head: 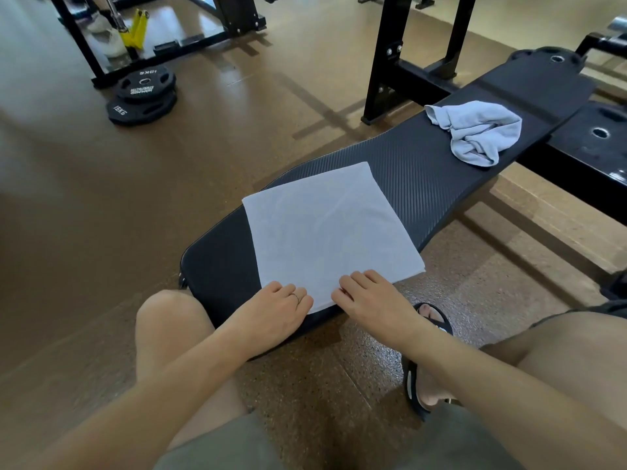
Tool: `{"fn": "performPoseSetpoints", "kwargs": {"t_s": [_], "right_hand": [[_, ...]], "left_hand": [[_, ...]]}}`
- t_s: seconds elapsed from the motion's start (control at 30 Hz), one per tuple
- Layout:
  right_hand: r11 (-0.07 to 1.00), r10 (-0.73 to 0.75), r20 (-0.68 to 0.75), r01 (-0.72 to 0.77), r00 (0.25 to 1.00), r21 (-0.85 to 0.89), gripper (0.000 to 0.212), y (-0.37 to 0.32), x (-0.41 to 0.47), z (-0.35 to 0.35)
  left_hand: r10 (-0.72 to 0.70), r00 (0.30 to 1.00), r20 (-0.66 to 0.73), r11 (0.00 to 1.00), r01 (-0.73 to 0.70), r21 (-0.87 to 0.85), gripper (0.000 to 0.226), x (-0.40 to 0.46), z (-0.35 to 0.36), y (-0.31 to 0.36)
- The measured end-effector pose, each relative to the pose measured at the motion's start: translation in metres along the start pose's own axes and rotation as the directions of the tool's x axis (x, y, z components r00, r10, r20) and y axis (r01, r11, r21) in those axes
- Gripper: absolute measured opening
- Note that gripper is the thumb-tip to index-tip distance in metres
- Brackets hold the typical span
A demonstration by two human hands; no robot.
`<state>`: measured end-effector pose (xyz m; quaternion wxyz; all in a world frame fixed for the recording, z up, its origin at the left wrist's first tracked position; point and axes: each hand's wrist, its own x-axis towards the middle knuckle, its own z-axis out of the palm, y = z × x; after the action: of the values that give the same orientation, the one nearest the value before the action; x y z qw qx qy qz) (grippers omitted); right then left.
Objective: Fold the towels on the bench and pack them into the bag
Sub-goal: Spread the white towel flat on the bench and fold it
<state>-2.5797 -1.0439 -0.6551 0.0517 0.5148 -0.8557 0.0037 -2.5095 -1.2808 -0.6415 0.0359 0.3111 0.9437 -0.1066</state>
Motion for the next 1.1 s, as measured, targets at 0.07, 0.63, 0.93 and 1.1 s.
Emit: {"fn": "performPoseSetpoints", "kwargs": {"t_s": [0.07, 0.63, 0.93, 1.1], "right_hand": [[1.0, -0.009, -0.005, 0.009, 1.0, -0.025, 0.044, 0.0, 0.0, -0.003], [0.996, -0.044, 0.053, 0.047, 0.998, -0.07, 0.031, 0.0, 0.001, -0.005], [0.907, 0.312, 0.214, -0.357, 0.926, 0.222, 0.061, -0.009, 0.011, 0.007], [0.736, 0.652, 0.157, -0.669, 0.742, 0.103, 0.063, 0.044, -0.021, 0.019]], "left_hand": [[0.02, 1.0, 0.005, 1.0, -0.02, 0.003, 0.006, 0.001, -0.005, -0.002], [-0.003, 1.0, -0.014, 1.0, 0.003, -0.029, 0.011, 0.003, 0.0, 0.007], [-0.049, 0.998, -0.04, 0.972, 0.038, -0.23, 0.022, 0.005, 0.001, -0.007], [-0.072, 0.997, -0.012, 0.952, 0.065, -0.3, 0.029, 0.004, 0.008, -0.007]]}}
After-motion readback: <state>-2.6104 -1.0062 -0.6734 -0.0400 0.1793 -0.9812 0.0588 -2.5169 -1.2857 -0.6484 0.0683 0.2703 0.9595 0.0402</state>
